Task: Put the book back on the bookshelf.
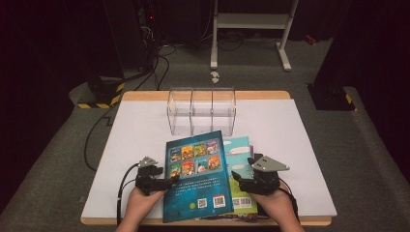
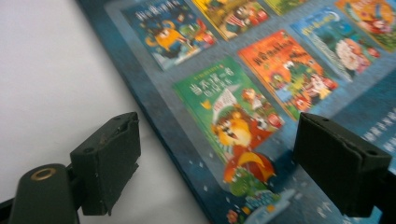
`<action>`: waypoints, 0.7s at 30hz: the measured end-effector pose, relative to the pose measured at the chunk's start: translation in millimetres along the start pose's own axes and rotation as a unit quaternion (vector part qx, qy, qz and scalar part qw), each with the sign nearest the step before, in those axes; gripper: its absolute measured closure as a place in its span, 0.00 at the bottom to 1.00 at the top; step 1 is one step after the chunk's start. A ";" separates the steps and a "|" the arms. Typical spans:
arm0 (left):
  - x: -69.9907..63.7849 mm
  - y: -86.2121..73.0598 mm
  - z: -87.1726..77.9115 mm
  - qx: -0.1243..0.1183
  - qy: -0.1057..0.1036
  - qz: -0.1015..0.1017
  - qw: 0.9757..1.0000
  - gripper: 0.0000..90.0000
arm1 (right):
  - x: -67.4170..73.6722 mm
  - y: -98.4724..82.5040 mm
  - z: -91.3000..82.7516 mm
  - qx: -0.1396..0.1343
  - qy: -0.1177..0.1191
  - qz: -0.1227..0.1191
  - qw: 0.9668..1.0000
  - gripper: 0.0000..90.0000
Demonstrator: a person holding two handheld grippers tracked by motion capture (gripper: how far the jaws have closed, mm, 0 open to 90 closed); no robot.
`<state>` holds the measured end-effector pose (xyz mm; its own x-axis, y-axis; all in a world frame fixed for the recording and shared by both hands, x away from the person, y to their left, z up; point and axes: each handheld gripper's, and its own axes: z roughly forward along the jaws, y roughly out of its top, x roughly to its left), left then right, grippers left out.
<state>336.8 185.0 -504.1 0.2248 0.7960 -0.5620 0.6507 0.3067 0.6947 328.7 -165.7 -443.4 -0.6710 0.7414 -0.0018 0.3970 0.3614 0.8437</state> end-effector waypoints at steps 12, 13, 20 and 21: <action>-8.5 -6.2 -0.2 -0.008 -0.004 0.017 1.000 0.16 | -1.5 -2.1 0.0 0.004 -0.007 0.007 1.000 0.24; -9.7 -7.0 -0.4 -0.013 -0.004 0.023 1.000 0.17 | -1.0 -2.0 0.2 0.004 -0.008 0.009 1.000 0.24; -16.5 -9.7 0.6 -0.015 -0.007 0.036 0.999 0.19 | -0.6 -1.3 -0.2 0.003 -0.009 0.019 1.000 0.23; -17.2 -9.8 1.0 -0.016 -0.006 0.035 0.999 0.19 | -0.9 -1.2 -0.4 0.004 -0.009 0.019 1.000 0.23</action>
<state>327.3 167.7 -501.7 0.2780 0.8092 -0.5176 0.6092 0.2681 0.7463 328.5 -167.0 -444.3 -0.6441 0.7647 0.0197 0.4263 0.3374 0.8393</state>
